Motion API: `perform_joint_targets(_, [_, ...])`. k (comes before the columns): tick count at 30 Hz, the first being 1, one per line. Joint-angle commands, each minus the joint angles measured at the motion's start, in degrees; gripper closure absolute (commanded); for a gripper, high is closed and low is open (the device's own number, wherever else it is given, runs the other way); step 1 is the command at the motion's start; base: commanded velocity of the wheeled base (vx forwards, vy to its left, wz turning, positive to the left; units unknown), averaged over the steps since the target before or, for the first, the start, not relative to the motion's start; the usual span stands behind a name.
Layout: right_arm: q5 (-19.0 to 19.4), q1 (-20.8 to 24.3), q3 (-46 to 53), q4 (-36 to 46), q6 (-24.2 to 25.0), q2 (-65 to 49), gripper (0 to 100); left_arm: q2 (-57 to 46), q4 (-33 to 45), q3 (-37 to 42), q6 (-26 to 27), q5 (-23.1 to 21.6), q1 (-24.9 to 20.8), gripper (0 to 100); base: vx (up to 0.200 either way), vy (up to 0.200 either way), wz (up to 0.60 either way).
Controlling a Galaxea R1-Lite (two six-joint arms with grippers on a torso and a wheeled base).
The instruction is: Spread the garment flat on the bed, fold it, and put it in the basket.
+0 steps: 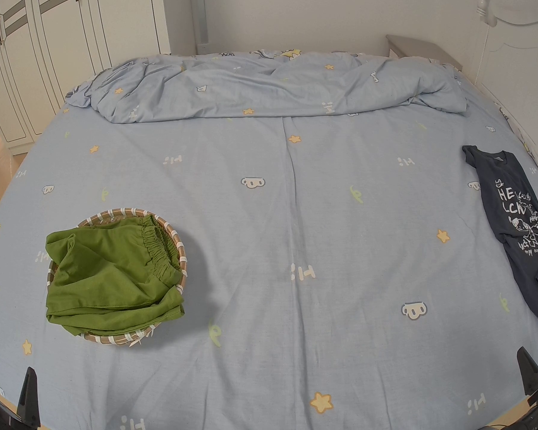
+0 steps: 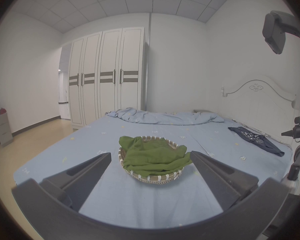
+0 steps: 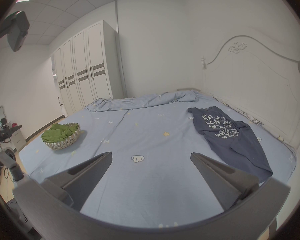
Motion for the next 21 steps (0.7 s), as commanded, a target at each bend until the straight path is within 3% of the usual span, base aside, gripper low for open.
perform_joint_targets(1, [-1.6, -0.1, 4.8, -2.8, 3.0, -0.4, 0, -1.0, 1.3, 4.6, 1.9, 1.5, 0.0, 0, 0.000, 0.000, 0.00])
perform_joint_targets(6, [3.7, -0.2, 4.8, -2.1, -2.7, -0.4, 0, -1.0, 1.2, 4.6, 1.7, 1.4, 0.0, 0, 0.000, 0.000, 0.00])
perform_joint_targets(9, [3.9, -0.2, 4.8, -1.6, -5.3, -0.4, 0, -1.0, 1.2, 4.6, 1.7, 1.4, 0.0, 0, 0.000, 0.000, 0.00])
perform_joint_targets(12, [1.9, -0.2, 4.8, -1.6, -4.3, -0.3, 0, -1.0, 1.2, 4.6, 1.8, 1.4, 0.0, 0, 0.000, 0.000, 0.00])
perform_joint_targets(14, [-7.5, -0.2, 4.8, -1.4, -4.2, -0.3, 0, -1.0, 1.2, 4.6, 1.8, 1.4, 0.0, 0, 0.000, 0.000, 0.00])
perform_joint_targets(16, [-9.9, -0.2, 4.8, -1.2, -1.8, -0.3, 0, -1.0, 1.2, 4.6, 1.8, 1.4, 0.0, 0, 0.000, 0.000, 0.00])
perform_joint_targets(21, [-8.2, -0.1, 4.8, 1.8, -2.6, -0.2, 0, -1.0, 1.2, 4.6, 1.8, 1.4, 0.0, 0, 0.000, 0.000, 0.00])
